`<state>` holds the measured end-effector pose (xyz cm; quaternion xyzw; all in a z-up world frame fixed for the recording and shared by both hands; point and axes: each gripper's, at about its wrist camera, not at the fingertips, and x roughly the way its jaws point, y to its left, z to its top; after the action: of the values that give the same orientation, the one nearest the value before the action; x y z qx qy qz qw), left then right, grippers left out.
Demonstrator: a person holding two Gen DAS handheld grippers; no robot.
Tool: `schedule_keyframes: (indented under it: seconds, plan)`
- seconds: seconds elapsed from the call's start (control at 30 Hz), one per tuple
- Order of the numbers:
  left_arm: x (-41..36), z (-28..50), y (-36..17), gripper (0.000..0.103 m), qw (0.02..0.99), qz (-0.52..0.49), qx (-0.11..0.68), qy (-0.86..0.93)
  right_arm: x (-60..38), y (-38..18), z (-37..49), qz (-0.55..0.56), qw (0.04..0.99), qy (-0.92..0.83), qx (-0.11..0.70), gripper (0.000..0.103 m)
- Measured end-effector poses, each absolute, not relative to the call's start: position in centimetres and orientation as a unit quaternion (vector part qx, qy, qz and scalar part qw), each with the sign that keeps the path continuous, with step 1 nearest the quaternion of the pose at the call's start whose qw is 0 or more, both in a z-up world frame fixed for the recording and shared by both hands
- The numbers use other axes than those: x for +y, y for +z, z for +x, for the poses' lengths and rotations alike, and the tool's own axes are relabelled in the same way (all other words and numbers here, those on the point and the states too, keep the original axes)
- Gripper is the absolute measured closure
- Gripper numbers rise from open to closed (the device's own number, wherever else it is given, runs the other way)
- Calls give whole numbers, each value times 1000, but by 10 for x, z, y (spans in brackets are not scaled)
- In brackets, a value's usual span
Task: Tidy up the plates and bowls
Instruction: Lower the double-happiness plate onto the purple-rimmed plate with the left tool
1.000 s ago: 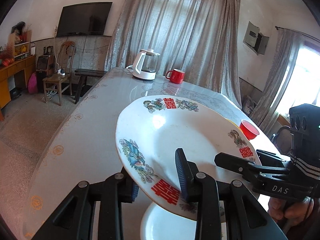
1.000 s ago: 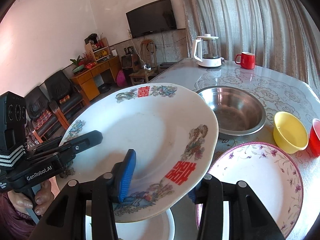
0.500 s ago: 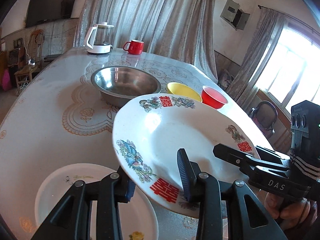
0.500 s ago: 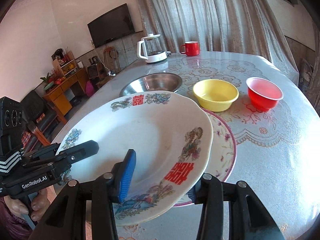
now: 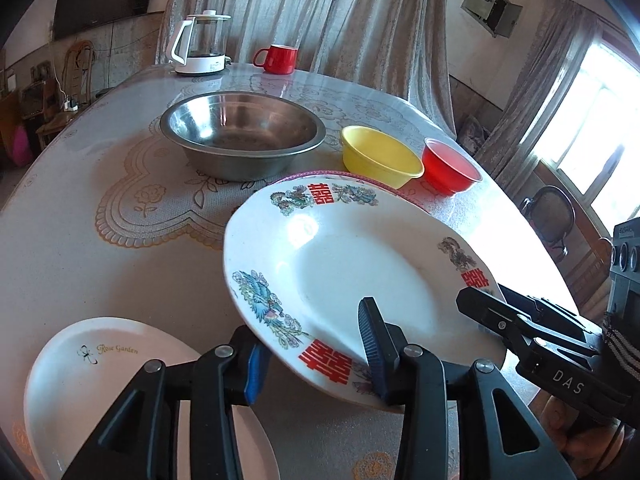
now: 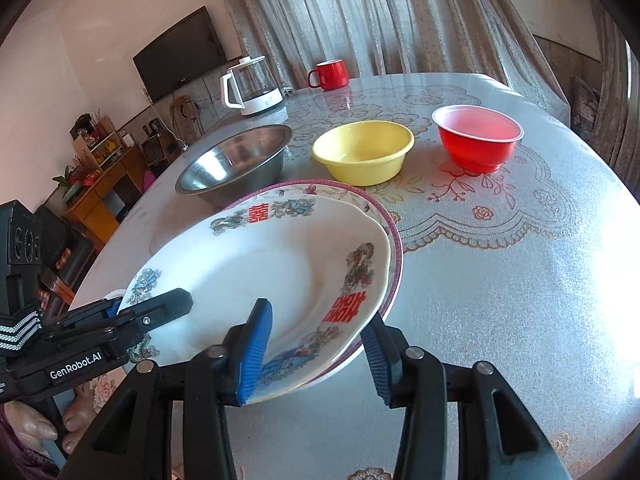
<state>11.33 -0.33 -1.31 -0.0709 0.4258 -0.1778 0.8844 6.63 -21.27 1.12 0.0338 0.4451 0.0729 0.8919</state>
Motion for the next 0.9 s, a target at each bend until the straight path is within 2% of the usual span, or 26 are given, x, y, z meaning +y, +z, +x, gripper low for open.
schedule_keyframes:
  seconds: [0.3,0.73,0.83,0.9]
  plan:
    - [-7,111,-17,59,880,-73,427,-196,-207,19,65,5,906,76,417,57]
    - [4,109,-13,59,880,-98,422,-192,-225,8,74,33,902,42,428,56]
    - [6,108,-12,56,880,-104,422,-192,-228,9,80,39,903,37,427,56]
    - [7,106,-13,47,878,-106,426,-188,-229,7,82,45,902,38,429,56]
